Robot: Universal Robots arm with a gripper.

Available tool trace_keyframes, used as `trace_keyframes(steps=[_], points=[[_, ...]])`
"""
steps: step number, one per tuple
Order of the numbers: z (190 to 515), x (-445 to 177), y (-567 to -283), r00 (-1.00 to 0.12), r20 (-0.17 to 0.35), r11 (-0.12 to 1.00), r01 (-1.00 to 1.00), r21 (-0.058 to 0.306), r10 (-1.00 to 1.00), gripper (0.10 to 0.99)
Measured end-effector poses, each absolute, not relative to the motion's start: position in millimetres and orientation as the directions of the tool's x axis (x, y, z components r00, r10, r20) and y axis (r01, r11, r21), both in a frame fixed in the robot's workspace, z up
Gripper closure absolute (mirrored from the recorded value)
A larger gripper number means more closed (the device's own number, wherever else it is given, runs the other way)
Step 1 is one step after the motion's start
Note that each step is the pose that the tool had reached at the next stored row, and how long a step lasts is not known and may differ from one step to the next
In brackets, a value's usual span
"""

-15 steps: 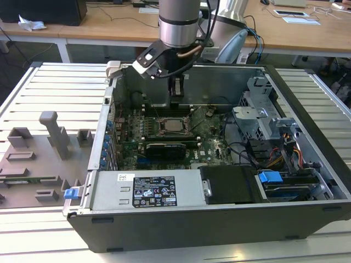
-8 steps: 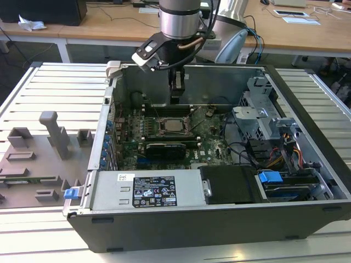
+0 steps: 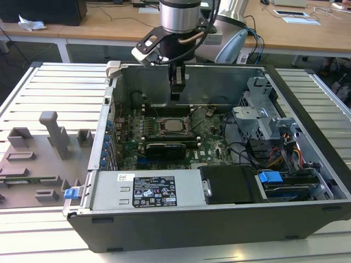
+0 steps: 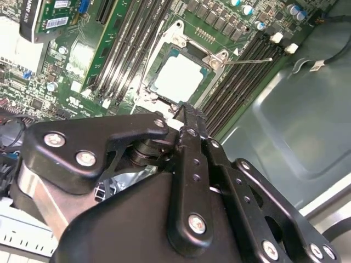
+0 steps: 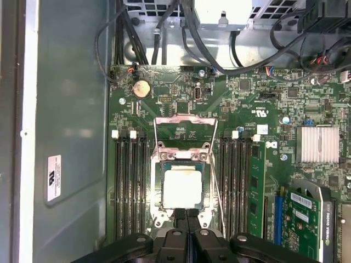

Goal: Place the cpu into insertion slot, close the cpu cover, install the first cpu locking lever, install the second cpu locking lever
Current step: 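Place the cpu into insertion slot, then close the cpu cover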

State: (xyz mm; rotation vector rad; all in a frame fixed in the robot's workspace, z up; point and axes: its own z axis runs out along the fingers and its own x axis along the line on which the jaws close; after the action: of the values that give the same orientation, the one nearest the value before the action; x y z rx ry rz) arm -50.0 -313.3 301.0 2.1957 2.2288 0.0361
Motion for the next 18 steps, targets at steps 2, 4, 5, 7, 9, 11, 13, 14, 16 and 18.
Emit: trace_keyframes(steps=[2,4,5,7,9,11,13,14,16,18], points=[[306,-50,-313,-0.015,0.007,0.015,1.0,0.025,1.0,0.98],[312,-50,-313,-0.015,0.007,0.015,1.0,0.025,1.0,0.98],[314,-50,-313,-0.015,0.007,0.015,1.0,0.025,1.0,0.98],[316,-50,-313,-0.015,0.007,0.015,1.0,0.026,1.0,0.98],[316,-50,-313,-0.015,0.007,0.015,1.0,0.025,1.0,0.98],[316,-50,-313,-0.015,0.007,0.015,1.0,0.025,1.0,0.98],[316,-50,-313,-0.015,0.007,0.015,1.0,0.026,1.0,0.98],[316,-50,-313,-0.015,0.007,0.015,1.0,0.025,1.0,0.98],[316,-50,-313,-0.015,0.007,0.015,1.0,0.025,1.0,0.98],[317,-50,-313,-0.015,0.007,0.015,1.0,0.025,1.0,0.98]])
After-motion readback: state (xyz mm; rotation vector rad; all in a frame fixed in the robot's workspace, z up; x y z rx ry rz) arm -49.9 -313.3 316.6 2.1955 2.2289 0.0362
